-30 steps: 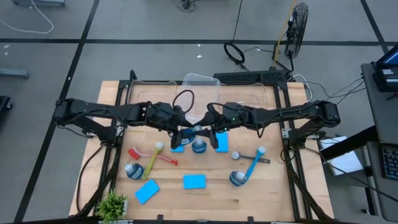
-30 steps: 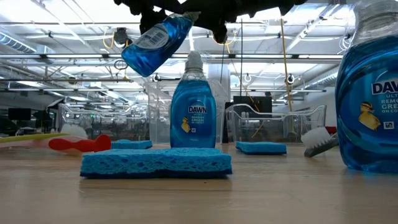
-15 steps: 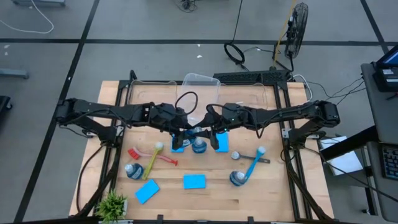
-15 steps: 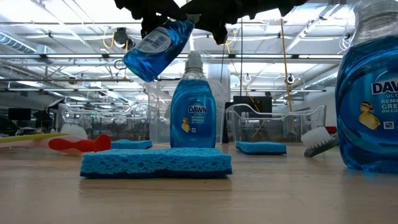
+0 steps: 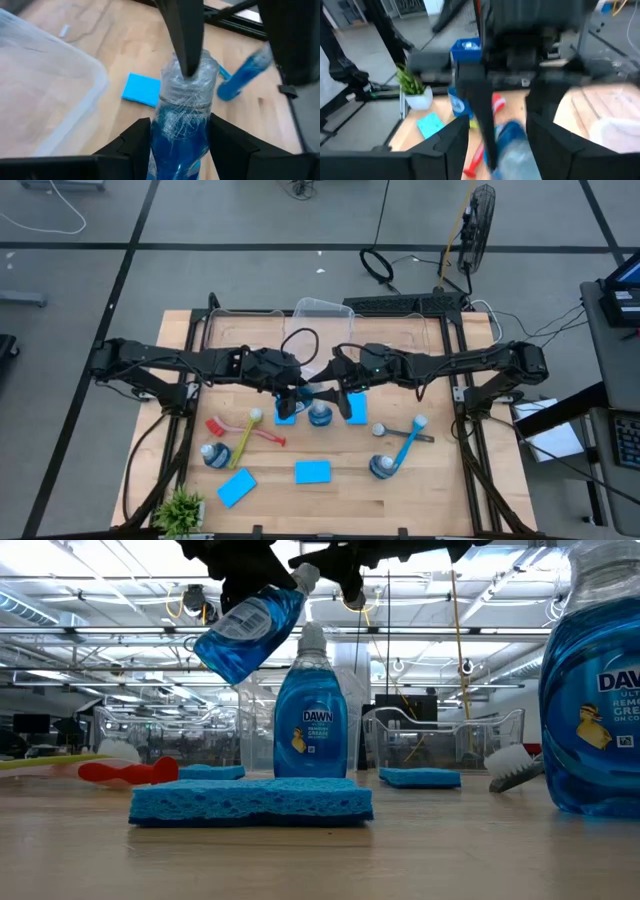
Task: Pick & Place Kitchen Sink Supplies
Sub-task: Put the blue dishwashing liquid into the left transparent bin
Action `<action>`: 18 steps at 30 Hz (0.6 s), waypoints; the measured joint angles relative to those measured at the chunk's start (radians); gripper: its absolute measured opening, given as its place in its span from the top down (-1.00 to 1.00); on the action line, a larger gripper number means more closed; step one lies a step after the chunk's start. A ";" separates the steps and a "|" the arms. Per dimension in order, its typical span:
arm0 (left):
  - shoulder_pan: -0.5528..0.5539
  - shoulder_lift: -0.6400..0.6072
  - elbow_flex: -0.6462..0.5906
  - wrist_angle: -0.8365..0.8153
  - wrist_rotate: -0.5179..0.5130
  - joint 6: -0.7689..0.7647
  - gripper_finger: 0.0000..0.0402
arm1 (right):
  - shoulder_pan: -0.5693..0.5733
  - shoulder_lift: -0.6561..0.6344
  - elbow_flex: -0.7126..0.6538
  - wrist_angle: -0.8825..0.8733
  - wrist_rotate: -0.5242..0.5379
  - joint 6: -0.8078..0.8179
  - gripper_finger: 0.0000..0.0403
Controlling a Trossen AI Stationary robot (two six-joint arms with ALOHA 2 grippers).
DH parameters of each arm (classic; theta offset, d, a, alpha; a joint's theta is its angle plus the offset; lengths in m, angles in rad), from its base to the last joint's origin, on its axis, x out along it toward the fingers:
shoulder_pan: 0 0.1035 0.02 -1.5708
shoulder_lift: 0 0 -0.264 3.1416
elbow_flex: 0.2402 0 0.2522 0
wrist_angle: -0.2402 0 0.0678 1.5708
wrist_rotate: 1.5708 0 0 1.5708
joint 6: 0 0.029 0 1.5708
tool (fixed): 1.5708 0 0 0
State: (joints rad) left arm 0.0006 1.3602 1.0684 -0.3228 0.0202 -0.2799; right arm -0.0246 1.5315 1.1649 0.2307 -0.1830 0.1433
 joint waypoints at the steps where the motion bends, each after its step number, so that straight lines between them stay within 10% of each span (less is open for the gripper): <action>1: 0.000 0.000 0.000 -0.011 -0.003 -0.008 0.16 | 0.000 -0.003 -0.001 -0.007 -0.002 0.001 0.07; 8: -0.001 -0.037 0.001 -0.052 -0.056 -0.027 0.16 | 0.000 -0.020 -0.002 -0.024 -0.003 -0.007 0.13; 18: 0.022 -0.279 0.003 -0.263 -0.472 -0.040 0.16 | 0.000 -0.088 -0.003 -0.040 -0.002 -0.055 0.15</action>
State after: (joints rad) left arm 0.0229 1.0814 1.0710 -0.5856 -0.4516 -0.3202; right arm -0.0246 1.4432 1.1618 0.1902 -0.1852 0.0882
